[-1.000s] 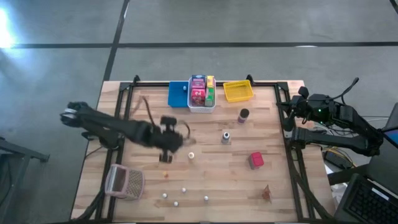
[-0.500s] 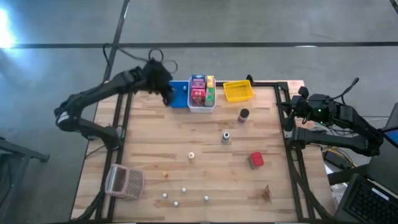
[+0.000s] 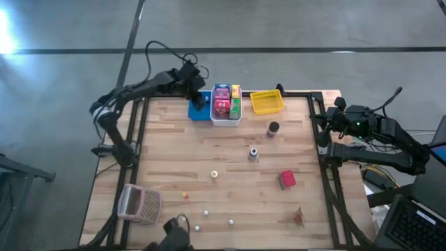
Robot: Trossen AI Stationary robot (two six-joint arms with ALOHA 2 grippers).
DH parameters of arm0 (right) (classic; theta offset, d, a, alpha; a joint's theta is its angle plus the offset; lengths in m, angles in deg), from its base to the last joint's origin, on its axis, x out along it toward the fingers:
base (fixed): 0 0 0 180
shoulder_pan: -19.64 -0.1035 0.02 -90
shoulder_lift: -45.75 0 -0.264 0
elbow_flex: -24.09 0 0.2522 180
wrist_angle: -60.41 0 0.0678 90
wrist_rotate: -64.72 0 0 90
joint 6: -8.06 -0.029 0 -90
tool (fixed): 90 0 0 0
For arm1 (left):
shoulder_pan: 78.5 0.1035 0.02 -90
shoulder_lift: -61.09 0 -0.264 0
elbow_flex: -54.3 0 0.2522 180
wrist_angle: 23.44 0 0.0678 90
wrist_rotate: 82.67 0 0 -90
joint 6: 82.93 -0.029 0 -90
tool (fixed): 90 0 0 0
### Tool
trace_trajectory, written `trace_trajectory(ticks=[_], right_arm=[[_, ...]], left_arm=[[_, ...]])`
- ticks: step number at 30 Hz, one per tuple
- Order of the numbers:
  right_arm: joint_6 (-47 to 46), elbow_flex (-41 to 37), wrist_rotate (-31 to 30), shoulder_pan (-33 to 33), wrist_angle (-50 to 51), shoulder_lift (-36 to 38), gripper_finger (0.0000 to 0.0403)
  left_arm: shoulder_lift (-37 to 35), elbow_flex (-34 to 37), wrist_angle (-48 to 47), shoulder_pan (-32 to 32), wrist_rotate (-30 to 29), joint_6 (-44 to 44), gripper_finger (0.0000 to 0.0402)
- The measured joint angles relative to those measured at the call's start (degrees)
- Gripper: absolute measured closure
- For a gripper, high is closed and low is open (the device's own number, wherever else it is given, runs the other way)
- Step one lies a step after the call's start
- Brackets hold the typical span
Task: Pick & Place Kitchen Items
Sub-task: Put the small orange food coloring bottle into the blue bin
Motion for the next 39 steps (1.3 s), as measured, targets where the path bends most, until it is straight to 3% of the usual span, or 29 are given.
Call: trace_trajectory(ticks=[8, 24, 39], right_arm=[[-0.01, -0.01, -0.01, 0.01, -0.01, 0.00, 0.0394], [-0.09, -0.01, 0.00, 0.02, -0.02, 0.00, 0.0394], [0.01, -0.02, -0.02, 0.02, 0.00, 0.01, 0.0394]], left_arm=[[5.54, -2.89, -0.08, 2.38, -0.13, -1.71, 0.0339], [10.18, -3.30, 2.21, 4.11, -0.01, -2.05, 0.0339], [10.49, -1.74, 6.45, 4.04, -0.37, 0.70, 0.0339]])
